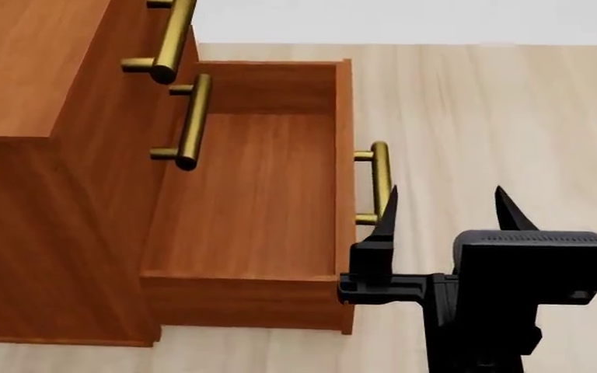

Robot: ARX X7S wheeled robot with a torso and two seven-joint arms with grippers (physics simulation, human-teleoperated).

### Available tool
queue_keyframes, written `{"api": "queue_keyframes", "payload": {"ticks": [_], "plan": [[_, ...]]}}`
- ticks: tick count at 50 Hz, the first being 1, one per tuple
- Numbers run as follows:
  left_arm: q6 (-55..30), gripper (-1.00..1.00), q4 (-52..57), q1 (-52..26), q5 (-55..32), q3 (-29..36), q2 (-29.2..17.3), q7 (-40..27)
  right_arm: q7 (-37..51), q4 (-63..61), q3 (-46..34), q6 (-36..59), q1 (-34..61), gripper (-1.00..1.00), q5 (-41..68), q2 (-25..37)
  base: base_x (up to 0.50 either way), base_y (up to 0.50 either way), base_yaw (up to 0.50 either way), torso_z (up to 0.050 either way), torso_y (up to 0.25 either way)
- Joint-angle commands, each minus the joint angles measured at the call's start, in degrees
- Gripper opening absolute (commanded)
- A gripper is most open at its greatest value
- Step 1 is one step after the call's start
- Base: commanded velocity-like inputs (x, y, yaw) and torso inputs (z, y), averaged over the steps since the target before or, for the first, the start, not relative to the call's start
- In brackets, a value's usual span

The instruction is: Close the bottom drawer of the cabinet and open the top drawer.

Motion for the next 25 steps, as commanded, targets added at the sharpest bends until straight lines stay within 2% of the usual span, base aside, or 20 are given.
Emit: {"api": "queue_keyframes", "payload": {"ticks": [1,5,16,25], "plan": [[-0.2,1.00,0.2,-0.1,-0.3,0.1,-0.1,-0.3,0.2,-0.1,-0.1,-0.1,0.0,1.00,0.3,0.2,-0.01,0.00,0.00,0.000,-0.154],[-0.2,1.00,0.4,0.0,-0.5,0.0,-0.2,-0.4,0.4,-0.3,-0.1,0.1,0.2,1.00,0.4,0.3,0.00,0.00,0.00,0.000,-0.143],[-0.4,1.00,0.7,0.3,-1.2,-0.7,-0.4,-0.7,3.4,1.0,1.8,1.1,1.7,1.00,-0.9,0.7,0.00,0.00,0.00,0.000,0.000],[0.0,1.00,0.3,0.2,-1.0,-0.3,-0.5,-0.7,5.3,7.0,4.6,2.3,3.4,1.00,-0.9,0.9,0.00,0.00,0.00,0.000,0.000]]}}
